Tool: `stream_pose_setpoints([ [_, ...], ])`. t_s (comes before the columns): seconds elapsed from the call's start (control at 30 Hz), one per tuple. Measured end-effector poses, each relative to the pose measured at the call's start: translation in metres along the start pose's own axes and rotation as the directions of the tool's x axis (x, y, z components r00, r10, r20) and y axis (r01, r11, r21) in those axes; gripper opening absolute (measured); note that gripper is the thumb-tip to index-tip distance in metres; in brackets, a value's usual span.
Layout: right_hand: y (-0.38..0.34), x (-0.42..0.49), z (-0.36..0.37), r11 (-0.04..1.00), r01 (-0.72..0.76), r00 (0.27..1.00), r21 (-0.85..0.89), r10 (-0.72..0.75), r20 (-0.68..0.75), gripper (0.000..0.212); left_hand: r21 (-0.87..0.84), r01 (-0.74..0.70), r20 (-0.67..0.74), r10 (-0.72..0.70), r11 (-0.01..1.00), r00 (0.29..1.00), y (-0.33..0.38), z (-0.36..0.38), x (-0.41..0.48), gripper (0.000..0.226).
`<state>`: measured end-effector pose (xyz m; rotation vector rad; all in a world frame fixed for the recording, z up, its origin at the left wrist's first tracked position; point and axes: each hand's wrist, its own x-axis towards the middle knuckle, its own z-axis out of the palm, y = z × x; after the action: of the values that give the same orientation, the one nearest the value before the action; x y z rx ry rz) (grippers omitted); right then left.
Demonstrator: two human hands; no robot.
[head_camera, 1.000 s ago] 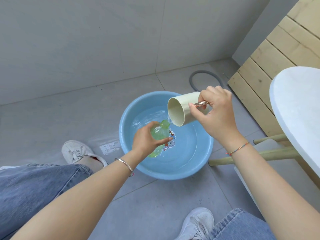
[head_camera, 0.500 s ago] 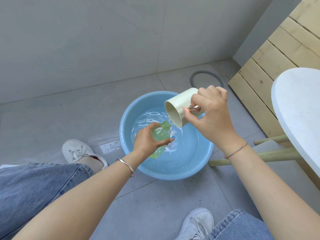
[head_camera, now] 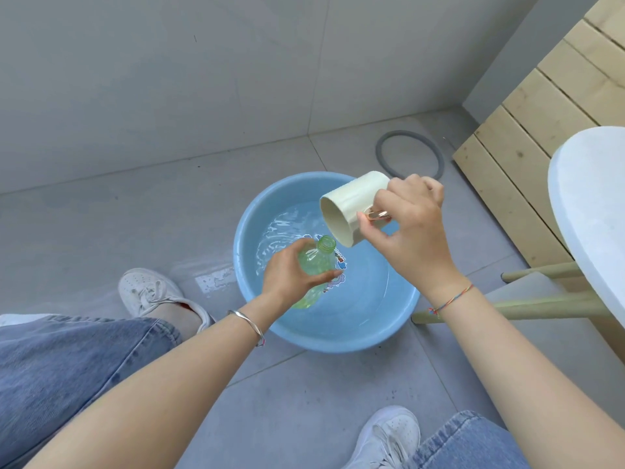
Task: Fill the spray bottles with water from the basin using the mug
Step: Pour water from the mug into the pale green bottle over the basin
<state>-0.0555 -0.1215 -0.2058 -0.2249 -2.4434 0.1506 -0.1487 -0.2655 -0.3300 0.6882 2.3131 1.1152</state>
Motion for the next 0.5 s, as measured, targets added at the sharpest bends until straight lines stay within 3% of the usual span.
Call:
stream_pose_setpoints([
  [0.1,0.017,-0.012,0.014,0.936,-0.334,0.943,0.11,0.331,0.04,0.029,-0.015,0.0,0.003,0.0,1.0,1.0,-0.007,0.0,0.001,0.072],
  [0.17,0.029,-0.026,0.027,0.794,-0.559,0.828,0.241,0.552,0.1,0.036,-0.019,0.008,-0.001,-0.008,1.0,1.0,-0.012,-0.001,0.002,0.074],
  [0.23,0.038,-0.043,0.04,0.64,-0.701,0.707,0.315,0.68,0.192,0.042,-0.02,0.013,-0.005,-0.013,1.0,1.0,-0.016,-0.002,0.002,0.074],
  [0.3,0.045,-0.063,0.055,0.626,-0.737,0.675,0.254,0.691,0.259,0.043,-0.022,0.017,-0.006,-0.017,1.0,1.0,-0.021,-0.004,0.004,0.073],
  [0.5,0.051,-0.107,0.091,0.831,-0.552,0.721,-0.066,0.515,0.463,0.037,-0.036,0.051,-0.002,-0.051,0.998,0.999,-0.034,-0.006,0.007,0.068],
])
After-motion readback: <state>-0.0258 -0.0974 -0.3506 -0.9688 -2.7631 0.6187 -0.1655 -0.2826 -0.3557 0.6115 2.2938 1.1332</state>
